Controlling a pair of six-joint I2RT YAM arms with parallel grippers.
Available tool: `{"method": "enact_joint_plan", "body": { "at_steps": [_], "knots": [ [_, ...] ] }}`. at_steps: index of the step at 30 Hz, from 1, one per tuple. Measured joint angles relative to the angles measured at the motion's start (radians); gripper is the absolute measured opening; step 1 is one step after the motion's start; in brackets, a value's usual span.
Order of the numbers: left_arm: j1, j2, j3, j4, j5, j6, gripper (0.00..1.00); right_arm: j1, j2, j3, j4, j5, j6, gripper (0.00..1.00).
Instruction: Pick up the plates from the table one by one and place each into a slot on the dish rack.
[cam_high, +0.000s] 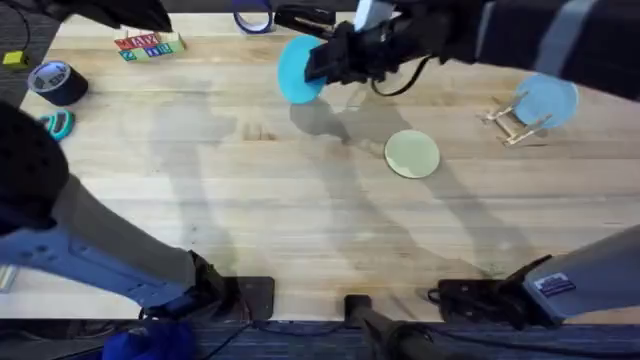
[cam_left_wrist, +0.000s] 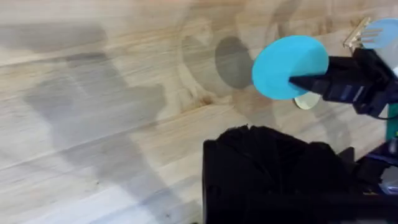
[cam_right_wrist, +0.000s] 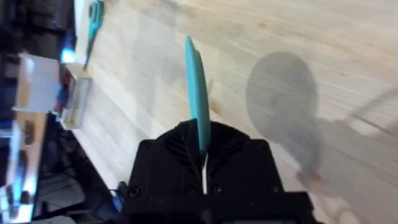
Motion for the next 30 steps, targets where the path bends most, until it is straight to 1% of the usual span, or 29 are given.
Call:
{"method": "enact_joint_plan", "body": {
  "at_steps": [3,4,6,13,14,15,17,18,20,23,24,25,26,27,28,30],
  "knots": [
    [-0.001,-0.064,-0.001,0.0,-0.004,-0.005,0.039,-0.027,-0.036,0.007,-0.054,0.03,-0.049,0.031],
    [-0.015,-0.161,-0.051,0.0,-0.012,-0.007,0.038,-0.081,-0.098,0.007,-0.135,0.063,-0.106,0.031],
    [-0.028,-0.206,-0.09,0.001,-0.014,-0.008,0.038,-0.117,-0.135,0.007,-0.168,0.073,-0.135,0.031],
    [-0.081,-0.311,-0.224,0.001,-0.021,-0.008,0.039,-0.268,-0.283,0.009,-0.255,0.091,-0.238,0.031],
    [-0.109,-0.333,-0.251,0.001,-0.031,-0.009,0.081,-0.351,-0.351,0.013,-0.291,0.102,-0.295,0.031],
    [-0.113,-0.333,-0.252,0.001,-0.035,-0.009,0.084,-0.366,-0.362,0.014,-0.299,0.11,-0.308,0.031],
    [-0.118,-0.333,-0.255,0.001,-0.043,-0.011,0.126,-0.399,-0.39,0.015,-0.32,0.137,-0.345,0.031],
    [-0.119,-0.333,-0.257,0.001,-0.046,-0.012,0.203,-0.414,-0.403,0.015,-0.33,0.154,-0.367,0.031],
    [-0.119,-0.333,-0.257,0.004,-0.048,-0.016,0.396,-0.438,-0.424,0.015,-0.348,0.187,-0.408,0.031],
    [-0.119,-0.333,-0.257,0.019,-0.051,-0.019,0.573,-0.465,-0.456,0.015,-0.364,0.249,-0.481,0.031],
    [-0.119,-0.333,-0.257,0.025,-0.052,-0.018,0.652,-0.472,-0.464,0.015,-0.368,0.273,-0.509,0.031],
    [-0.119,-0.333,-0.257,0.03,-0.051,-0.019,0.74,-0.477,-0.47,0.015,-0.371,0.294,-0.537,0.031],
    [-0.119,-0.333,-0.257,0.034,-0.051,-0.02,0.863,-0.481,-0.475,0.015,-0.375,0.319,-0.569,0.031],
    [-0.119,-0.333,-0.257,0.037,-0.052,-0.023,0.957,-0.483,-0.476,0.015,-0.379,0.339,-0.601,0.031],
    [-0.119,-0.333,-0.257,0.039,-0.052,-0.023,0.986,-0.484,-0.477,0.016,-0.383,0.358,-0.631,0.031],
    [-0.119,-0.333,-0.257,0.042,-0.053,-0.023,0.994,-0.484,-0.476,0.015,-0.399,0.392,-0.698,0.031]
  ]
}}
